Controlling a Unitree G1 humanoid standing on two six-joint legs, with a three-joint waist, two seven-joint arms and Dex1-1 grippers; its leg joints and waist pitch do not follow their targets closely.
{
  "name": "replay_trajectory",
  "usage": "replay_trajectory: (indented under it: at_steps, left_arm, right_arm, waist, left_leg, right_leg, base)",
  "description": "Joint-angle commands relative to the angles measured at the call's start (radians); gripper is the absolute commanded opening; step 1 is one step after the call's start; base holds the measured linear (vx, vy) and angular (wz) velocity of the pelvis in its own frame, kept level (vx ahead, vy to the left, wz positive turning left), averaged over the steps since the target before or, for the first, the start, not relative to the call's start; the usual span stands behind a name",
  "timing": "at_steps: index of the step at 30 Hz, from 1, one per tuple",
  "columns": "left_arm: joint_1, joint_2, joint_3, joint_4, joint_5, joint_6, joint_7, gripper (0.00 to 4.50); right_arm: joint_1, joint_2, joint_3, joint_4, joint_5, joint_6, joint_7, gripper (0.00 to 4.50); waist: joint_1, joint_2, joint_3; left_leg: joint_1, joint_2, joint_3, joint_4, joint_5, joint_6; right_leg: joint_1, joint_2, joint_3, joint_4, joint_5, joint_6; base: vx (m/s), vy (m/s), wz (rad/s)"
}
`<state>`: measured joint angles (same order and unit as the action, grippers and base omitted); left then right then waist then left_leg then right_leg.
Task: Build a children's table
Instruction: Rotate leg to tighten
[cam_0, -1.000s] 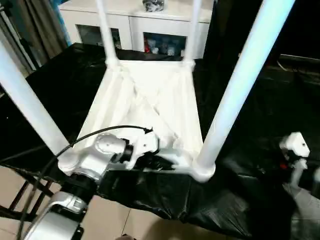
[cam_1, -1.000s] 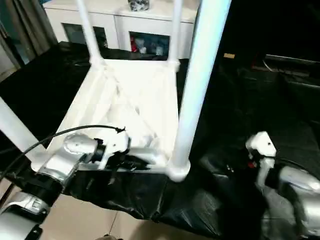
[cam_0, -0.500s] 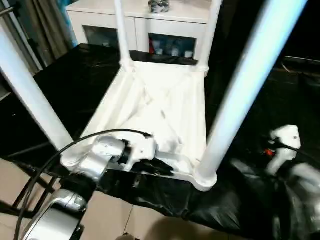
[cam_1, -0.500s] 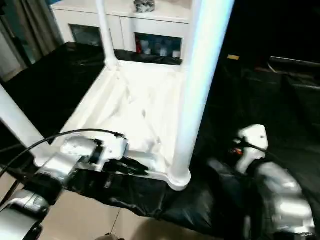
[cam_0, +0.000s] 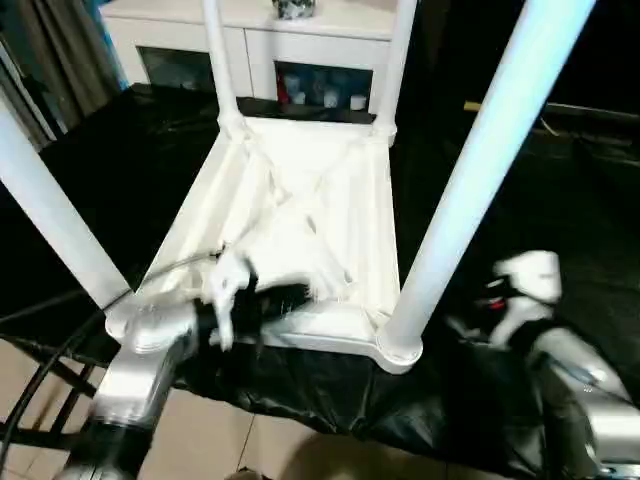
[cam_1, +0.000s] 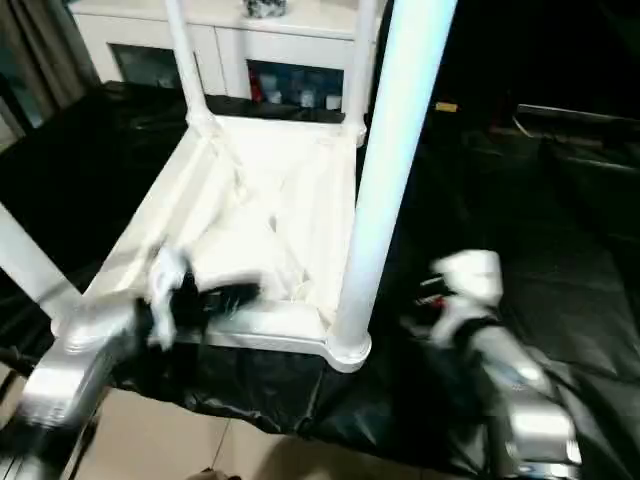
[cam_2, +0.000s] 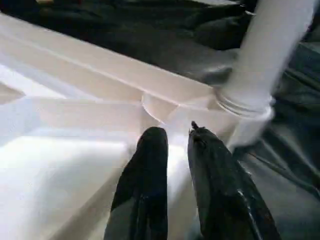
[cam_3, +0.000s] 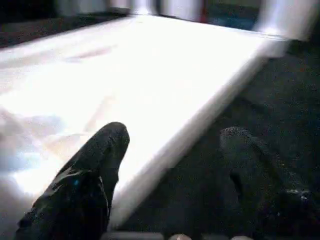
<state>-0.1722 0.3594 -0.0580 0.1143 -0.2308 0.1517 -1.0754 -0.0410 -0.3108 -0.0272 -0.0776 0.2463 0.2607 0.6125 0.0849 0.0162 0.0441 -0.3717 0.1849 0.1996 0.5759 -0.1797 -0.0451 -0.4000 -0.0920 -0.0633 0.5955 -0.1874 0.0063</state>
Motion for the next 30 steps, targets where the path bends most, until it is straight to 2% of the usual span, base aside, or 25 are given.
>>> replay_trajectory:
  at_steps: [1,5,6,7,8,11,12,13,16,19,23,24,25,26,27,28,29,30]
  left_arm:
    - [0.006,0.006,0.03,-0.051,0.016,0.018,0.088,0.92]
    - [0.03,-0.025,0.061,-0.071,0.042,0.0,0.195,0.92]
    - [0.047,-0.075,0.095,-0.094,0.092,-0.011,0.317,0.92]
    - [0.05,-0.085,0.101,-0.098,0.101,-0.012,0.34,0.92]
    - [0.055,-0.101,0.112,-0.111,0.118,0.019,0.402,0.92]
    - [0.079,-0.15,0.138,-0.142,0.153,0.036,0.562,0.92]
    - [0.086,-0.157,0.139,-0.145,0.16,0.02,0.586,0.92]
    - [0.093,-0.164,0.143,-0.147,0.161,0.015,0.601,0.92]
    - [0.149,-0.206,0.165,-0.16,0.173,0.01,0.669,0.92]
    - [0.181,-0.222,0.177,-0.173,0.156,0.035,0.676,0.92]
    - [0.183,-0.225,0.172,-0.179,0.14,0.07,0.696,0.92]
    - [0.18,-0.226,0.171,-0.179,0.136,0.072,0.701,0.92]
    - [0.179,-0.225,0.169,-0.179,0.137,0.074,0.704,0.92]
    - [0.175,-0.22,0.162,-0.176,0.141,0.072,0.709,0.92]
    - [0.175,-0.22,0.162,-0.176,0.141,0.072,0.709,0.92]
    - [0.172,-0.221,0.161,-0.175,0.148,0.071,0.714,0.92]
    - [0.172,-0.221,0.161,-0.175,0.148,0.071,0.714,0.92]
    - [0.171,-0.223,0.162,-0.176,0.15,0.075,0.718,0.92]
  right_arm:
    - [0.01,-0.019,0.03,-0.041,0.029,0.001,0.056,3.37]
    - [0.037,-0.025,0.044,-0.07,0.05,0.018,0.076,3.37]
    - [0.056,-0.021,0.036,-0.078,0.05,0.015,0.067,3.37]
    - [0.059,-0.021,0.033,-0.08,0.051,0.015,0.066,3.37]
    - [0.06,-0.014,0.022,-0.07,0.039,0.01,0.041,3.37]
    - [0.028,0.036,-0.062,0.04,-0.072,0.007,-0.206,3.37]
    - [0.023,0.044,-0.076,0.062,-0.092,0.004,-0.254,3.37]
    - [0.029,0.053,-0.087,0.067,-0.099,0.007,-0.285,3.37]
    - [0.091,0.112,-0.124,0.042,-0.12,0.004,-0.405,3.37]
    - [0.122,0.153,-0.123,0.014,-0.115,0.005,-0.436,3.37]
    - [0.125,0.196,-0.11,0.03,-0.12,-0.003,-0.475,3.37]
    - [0.12,0.201,-0.108,0.035,-0.12,-0.006,-0.482,3.37]
    - [0.118,0.202,-0.106,0.037,-0.123,-0.006,-0.485,3.37]
    - [0.11,0.206,-0.1,0.041,-0.132,-0.008,-0.496,3.37]
    - [0.11,0.206,-0.1,0.041,-0.132,-0.008,-0.496,3.37]
    - [0.106,0.208,-0.099,0.039,-0.137,-0.005,-0.502,3.37]
    - [0.106,0.208,-0.099,0.039,-0.137,-0.005,-0.502,3.37]
    - [0.106,0.209,-0.1,0.037,-0.138,-0.004,-0.504,3.37]
  waist:
    - [0.0,-0.009,-0.047]
    - [0.003,-0.008,-0.048]
    - [0.004,-0.002,-0.05]
    - [0.002,-0.009,-0.05]
    - [0.004,-0.006,-0.052]
    - [0.002,-0.01,-0.051]
    - [-0.002,-0.013,-0.05]
    - [0.002,-0.012,-0.051]
    - [0.002,-0.009,-0.053]
    - [0.001,-0.01,-0.052]
    - [-0.001,-0.001,-0.045]
    - [-0.003,-0.003,-0.047]
    - [-0.003,-0.005,-0.055]
    - [-0.003,-0.005,-0.071]
    - [-0.001,-0.003,-0.082]
    - [0.001,-0.001,-0.101]
    - [0.002,-0.002,-0.106]
    - [0.008,0.004,-0.116]
  left_leg:
    - [0.017,0.051,-0.02,-0.073,-0.279,0.029]
    - [0.013,0.05,-0.025,-0.075,-0.276,0.022]
    - [0.014,0.052,-0.026,-0.074,-0.276,0.016]
    - [0.011,0.053,-0.026,-0.073,-0.276,0.014]
    - [0.009,0.048,-0.026,-0.072,-0.266,0.015]
    - [0.01,0.045,-0.025,-0.071,-0.261,0.007]
    - [0.008,0.042,-0.025,-0.072,-0.254,-0.002]
    - [0.013,0.041,-0.024,-0.069,-0.259,-0.002]
    - [0.01,0.041,-0.025,-0.068,-0.253,0.003]
    - [0.005,0.041,-0.026,-0.07,-0.26,0.017]
    - [0.012,0.043,-0.028,-0.077,-0.326,-0.001]
    - [0.002,0.04,-0.028,-0.073,-0.28,0.003]
    - [-0.009,0.036,-0.024,-0.06,-0.158,0.031]
    - [-0.025,0.024,-0.02,-0.033,0.053,0.098]
    - [-0.034,0.013,-0.018,-0.015,0.196,0.144]
    - [-0.049,-0.009,-0.015,0.014,0.36,0.23]
    - [-0.06,-0.015,-0.015,0.022,0.389,0.266]
    - [-0.068,-0.014,-0.019,0.036,0.365,0.314]
  right_leg:
    - [0.034,-0.049,0.047,-0.076,-0.27,-0.174]
    - [0.038,-0.05,0.046,-0.075,-0.268,-0.153]
    - [0.038,-0.051,0.046,-0.075,-0.254,-0.15]
    - [0.041,-0.052,0.046,-0.076,-0.235,-0.152]
    - [0.042,-0.051,0.046,-0.073,-0.233,-0.147]
    - [0.039,-0.05,0.044,-0.077,-0.252,-0.145]
    - [0.039,-0.049,0.043,-0.081,-0.272,-0.142]
    - [0.037,-0.048,0.043,-0.082,-0.286,-0.134]
    - [0.037,-0.045,0.044,-0.079,-0.24,-0.122]
    - [0.037,-0.044,0.043,-0.08,-0.231,-0.113]
    - [0.028,-0.042,0.044,-0.088,-0.301,-0.102]
    - [0.026,-0.039,0.044,-0.087,-0.25,-0.111]
    - [0.022,-0.032,0.041,-0.076,-0.098,-0.143]
    - [0.011,-0.019,0.031,-0.054,0.147,-0.192]
    - [0.001,-0.01,0.022,-0.037,0.306,-0.219]
    - [-0.015,0.001,0.006,-0.026,0.493,-0.251]
    - [-0.024,0.004,0.0,-0.029,0.529,-0.259]
    - [-0.037,0.001,-0.005,-0.037,0.504,-0.27]
  base:
    - [0.0,0.0,0.0]
    - [0.0,0.0,0.0]
    - [0.0,0.0,0.0]
    - [0.0,0.0,0.0]
    - [0.0,0.0,0.0]
    - [0.0,0.0,0.0]
    - [0.0,0.0,0.0]
    - [0.0,0.0,0.0]
    - [0.0,0.0,0.0]
    - [0.0,0.0,0.0]
    - [0.0,0.0,0.0]
    - [0.0,0.0,0.0]
    - [0.0,0.0,0.0]
    - [0.0,0.0,0.0]
    - [0.0,0.0,0.0]
    - [0.0,0.0,0.0]
    - [-0.079,0.023,0.01]
    - [-0.079,0.023,0.01]
